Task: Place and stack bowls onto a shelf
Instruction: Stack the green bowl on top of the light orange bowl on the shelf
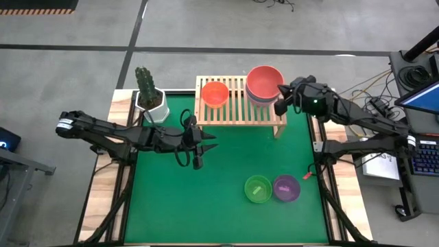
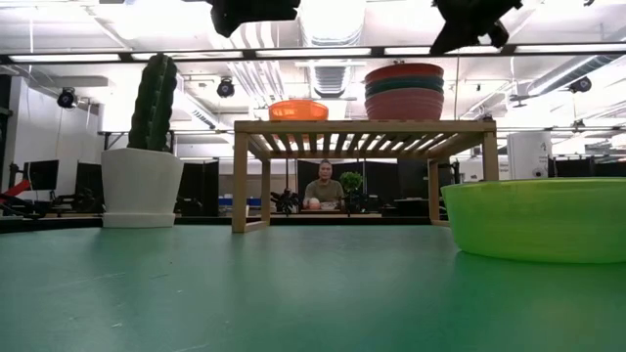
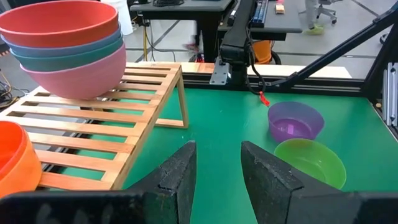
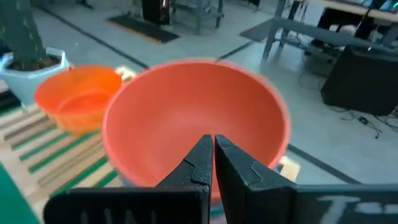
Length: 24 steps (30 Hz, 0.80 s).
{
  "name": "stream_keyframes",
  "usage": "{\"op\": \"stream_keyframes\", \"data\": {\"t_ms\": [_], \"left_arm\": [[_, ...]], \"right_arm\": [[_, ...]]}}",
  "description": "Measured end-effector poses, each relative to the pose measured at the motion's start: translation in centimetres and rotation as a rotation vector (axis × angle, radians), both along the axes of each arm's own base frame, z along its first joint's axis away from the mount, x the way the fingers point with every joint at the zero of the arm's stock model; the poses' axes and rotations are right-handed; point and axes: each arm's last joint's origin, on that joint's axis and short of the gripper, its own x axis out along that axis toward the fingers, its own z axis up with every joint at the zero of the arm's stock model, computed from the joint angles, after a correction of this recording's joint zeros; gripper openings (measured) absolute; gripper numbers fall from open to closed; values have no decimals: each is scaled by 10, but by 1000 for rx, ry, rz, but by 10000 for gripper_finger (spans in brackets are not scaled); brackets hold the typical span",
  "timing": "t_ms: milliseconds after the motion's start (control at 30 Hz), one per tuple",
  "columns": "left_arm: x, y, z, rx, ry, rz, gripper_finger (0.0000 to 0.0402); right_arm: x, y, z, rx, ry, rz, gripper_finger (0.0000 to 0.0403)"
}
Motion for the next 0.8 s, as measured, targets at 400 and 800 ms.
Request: {"op": "stream_keyframes", "data": {"t_ms": [400,800], "left_arm": [[14,-2,-17,-1,49,3,109],[16,-3,-29,6,132,6,109]], "right_arm": [[-13,13,10,117,-127,294,9],[14,52,-13,363,-4,557,9]]}}
